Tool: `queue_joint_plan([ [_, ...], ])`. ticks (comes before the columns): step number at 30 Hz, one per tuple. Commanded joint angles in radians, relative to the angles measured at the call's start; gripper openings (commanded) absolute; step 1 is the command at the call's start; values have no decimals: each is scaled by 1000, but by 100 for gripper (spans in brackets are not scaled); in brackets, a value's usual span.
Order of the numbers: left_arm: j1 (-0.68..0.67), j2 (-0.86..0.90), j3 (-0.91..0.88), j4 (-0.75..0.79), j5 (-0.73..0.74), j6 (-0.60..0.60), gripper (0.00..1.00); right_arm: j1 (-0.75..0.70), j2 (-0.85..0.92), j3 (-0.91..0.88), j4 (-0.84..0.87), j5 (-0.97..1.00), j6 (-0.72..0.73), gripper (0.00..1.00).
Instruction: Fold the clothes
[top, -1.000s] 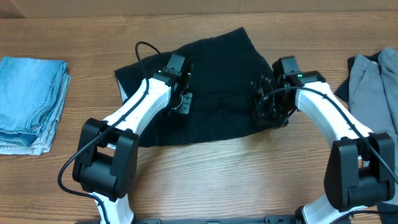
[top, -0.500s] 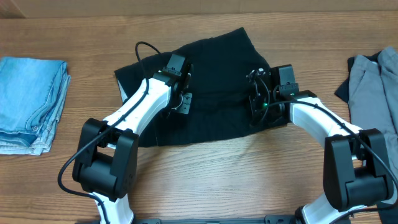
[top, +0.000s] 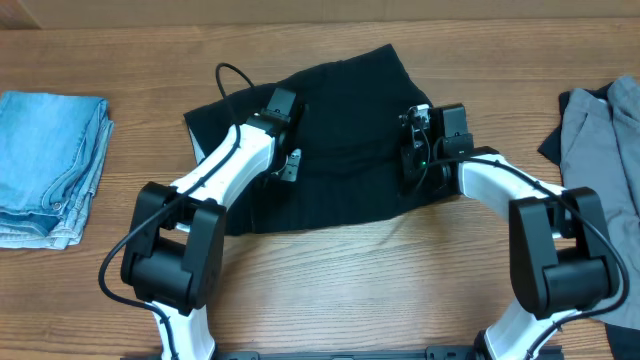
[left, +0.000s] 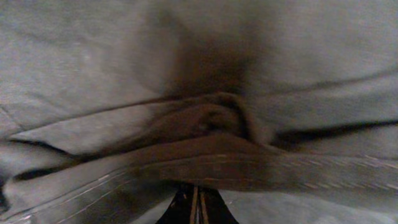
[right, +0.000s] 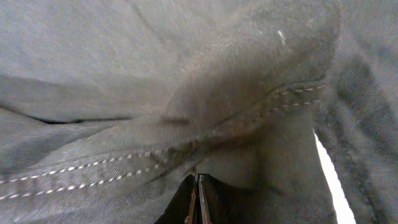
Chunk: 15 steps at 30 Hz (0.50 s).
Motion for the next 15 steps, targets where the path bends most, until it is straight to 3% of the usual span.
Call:
queue_joint_plan([
  [1,42,69,19,6,-40,-23,4,-3,56,-4,11,27,7,4],
  [8,50,138,18,-13,-45,-30,4,-13,49,78,-14,66,16,4],
  [11,50,138,19,-20,-78,-31,4,-65,48,149,-17,176,161,4],
  [15,50,138,19,-18,-89,-31,4,-169,48,151,-32,260,188,4],
])
